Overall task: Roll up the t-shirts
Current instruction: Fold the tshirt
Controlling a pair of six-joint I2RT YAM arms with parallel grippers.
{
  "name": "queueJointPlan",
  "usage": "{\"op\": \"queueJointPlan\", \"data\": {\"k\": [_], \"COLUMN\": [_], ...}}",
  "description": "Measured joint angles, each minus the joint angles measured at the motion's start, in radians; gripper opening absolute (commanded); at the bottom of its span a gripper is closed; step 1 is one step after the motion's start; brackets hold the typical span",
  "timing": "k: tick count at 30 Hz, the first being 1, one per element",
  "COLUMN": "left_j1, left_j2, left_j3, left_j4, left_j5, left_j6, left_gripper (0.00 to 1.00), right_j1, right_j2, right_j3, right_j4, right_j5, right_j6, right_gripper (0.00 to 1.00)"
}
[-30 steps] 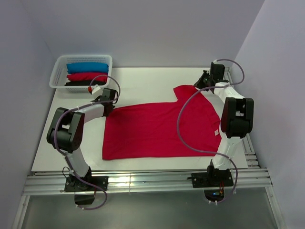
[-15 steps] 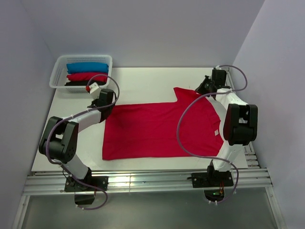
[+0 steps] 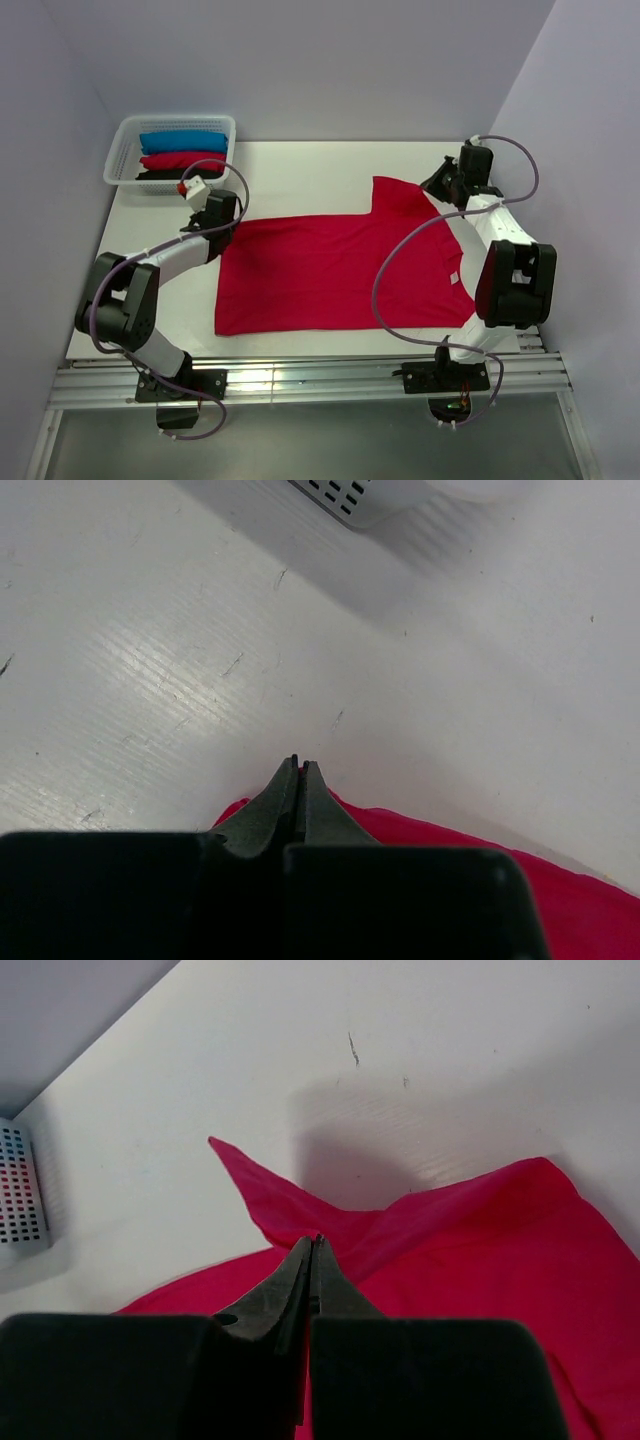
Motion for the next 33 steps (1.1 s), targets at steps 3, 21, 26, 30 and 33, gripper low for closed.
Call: {"op": "queueJointPlan", "data": {"k": [3, 21, 26, 30, 33], "left_j1": [0.000, -0.001, -0.001, -0.001, -0.001], "left_j2": [-0.006, -0.053, -0.064, -0.088, -0.114], "left_j3": [-0.005, -0.067, -0.079, -0.103, -0.120], "left_j4": [0.000, 0.008, 0.010, 0.021, 0.023], "left_j5": [-0.003, -0.043, -0.045, -0.044, -0.044], "left_j6": [-0.001, -0.028, -0.029, -0.030, -0.029], "left_gripper": [0.00, 0.00, 0.00, 0.01, 0.00], "right_j1": [-0.001, -0.039, -0.052, -0.066, -0.076], "right_j2": [-0.033, -0.261, -0.289, -0.304, -0.313], "right_j3": [-0.023, -0.153, -0.166, -0.172, -0.172], "right_j4": [-0.002, -0.061, -0.075, -0.089, -0.095], "right_j5": [0.001, 0.037, 0.038, 0.035, 0.031], "right_j6": [0.011, 0.044, 0.044, 0.044, 0.044], "right_gripper": [0.00, 0.00, 0.00, 0.00, 0.00]}}
